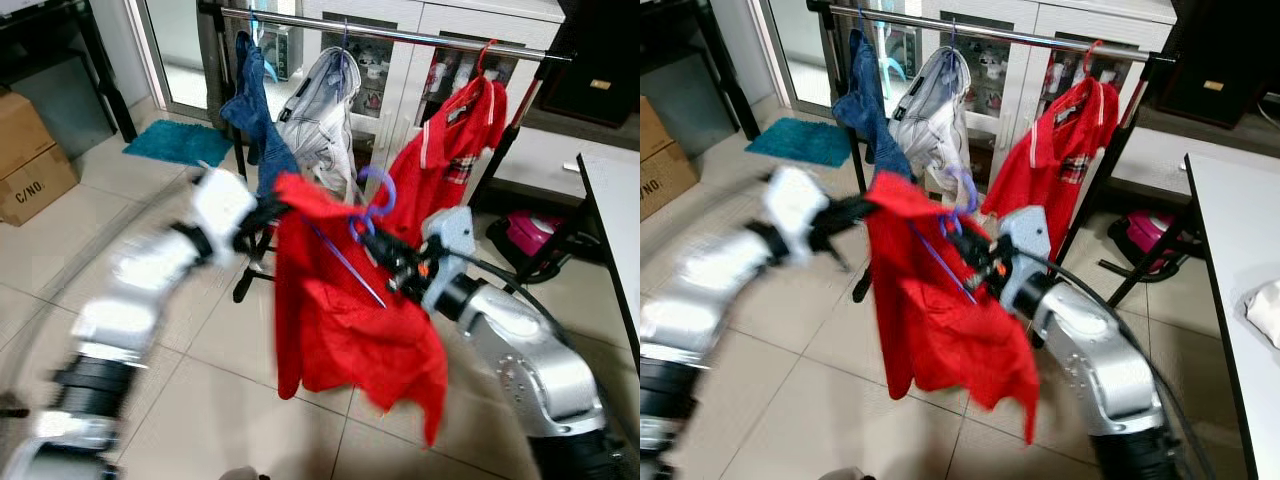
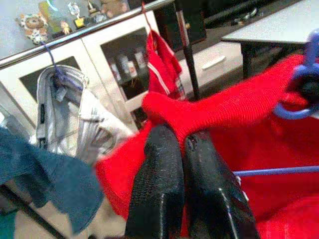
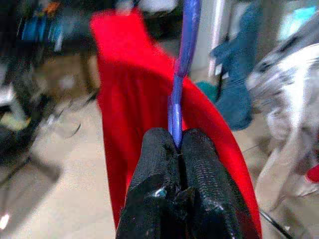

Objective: Hang hanger

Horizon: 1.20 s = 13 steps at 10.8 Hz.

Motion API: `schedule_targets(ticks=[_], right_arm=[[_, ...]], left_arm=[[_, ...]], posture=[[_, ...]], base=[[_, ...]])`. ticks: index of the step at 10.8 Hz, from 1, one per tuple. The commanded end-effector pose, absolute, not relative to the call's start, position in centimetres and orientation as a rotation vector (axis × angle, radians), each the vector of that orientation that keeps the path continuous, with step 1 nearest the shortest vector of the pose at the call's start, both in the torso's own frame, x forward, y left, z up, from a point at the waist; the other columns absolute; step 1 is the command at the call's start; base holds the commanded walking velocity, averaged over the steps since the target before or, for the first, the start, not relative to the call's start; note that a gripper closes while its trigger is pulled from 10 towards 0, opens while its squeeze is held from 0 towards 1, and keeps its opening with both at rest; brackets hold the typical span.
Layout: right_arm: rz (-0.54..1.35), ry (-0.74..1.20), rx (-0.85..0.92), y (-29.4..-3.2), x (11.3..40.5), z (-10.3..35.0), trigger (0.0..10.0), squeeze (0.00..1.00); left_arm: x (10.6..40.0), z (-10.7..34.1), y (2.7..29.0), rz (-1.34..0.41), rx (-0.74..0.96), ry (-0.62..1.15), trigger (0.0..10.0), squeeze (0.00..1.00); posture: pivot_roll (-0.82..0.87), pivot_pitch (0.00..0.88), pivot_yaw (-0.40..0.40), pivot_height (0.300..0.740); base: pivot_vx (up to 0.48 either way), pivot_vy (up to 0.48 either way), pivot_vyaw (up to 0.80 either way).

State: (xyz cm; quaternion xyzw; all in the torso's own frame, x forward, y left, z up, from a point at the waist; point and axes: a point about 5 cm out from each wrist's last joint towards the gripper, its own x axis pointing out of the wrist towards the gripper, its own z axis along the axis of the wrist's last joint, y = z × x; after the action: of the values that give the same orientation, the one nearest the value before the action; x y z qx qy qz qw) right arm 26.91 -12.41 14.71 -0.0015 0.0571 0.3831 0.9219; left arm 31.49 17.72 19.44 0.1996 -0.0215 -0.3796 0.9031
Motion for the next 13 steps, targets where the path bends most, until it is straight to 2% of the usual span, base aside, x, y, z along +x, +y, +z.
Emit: schedule_targets(ticks=[1,2,4,7,9,11,13], right_arm=[[0.796,0.132,-0.018,-13.0,26.7,14.5,0.0,0.0],[0.839,0.135,-0.028,-13.1,26.3,14.6,0.0,0.0],[0.949,0.145,-0.04,-13.5,25.3,14.8,0.0,0.0],[0.987,0.1,0.052,-14.1,25.0,15.9,0.0,0.0],[0.998,0.071,0.147,-14.6,24.8,16.4,0.0,0.0],[1.003,0.072,0.179,-15.0,24.6,16.3,0.0,0.0],[0.94,0.036,0.218,-14.7,25.3,16.8,0.0,0.0]], left_arm=[[31.6,21.5,18.8,-0.754,0.423,-0.092,0.0,0.0],[32.1,22.6,20.4,-0.678,0.486,-0.088,0.0,0.0],[33.5,24.9,24.4,-0.415,0.627,-0.1,0.0,0.0],[33.8,24.9,27.4,-0.301,0.805,0.012,0.0,0.0],[34.2,24.7,30.4,-0.127,0.75,0.025,0.0,0.0],[34.3,24.8,32.0,-0.008,0.658,-0.016,0.0,0.0],[34.5,23.6,30.7,-0.143,0.583,-0.007,0.0,0.0]], posture=[[-0.06,0.0,-0.025,0.74],[-0.06,0.0,-0.023,0.74],[-0.06,0.0,-0.021,0.74],[-0.06,0.0,-0.011,0.74],[-0.06,0.0,-0.018,0.74],[-0.06,0.0,-0.021,0.74],[-0.06,0.0,-0.018,0.74]], base=[[0.0,0.0,0.0],[0.0,0.0,0.0],[0.0,0.0,0.0],[0.0,0.0,0.0],[0.0,0.0,0.0],[0.0,0.0,0.0],[0.0,0.0,0.0]])
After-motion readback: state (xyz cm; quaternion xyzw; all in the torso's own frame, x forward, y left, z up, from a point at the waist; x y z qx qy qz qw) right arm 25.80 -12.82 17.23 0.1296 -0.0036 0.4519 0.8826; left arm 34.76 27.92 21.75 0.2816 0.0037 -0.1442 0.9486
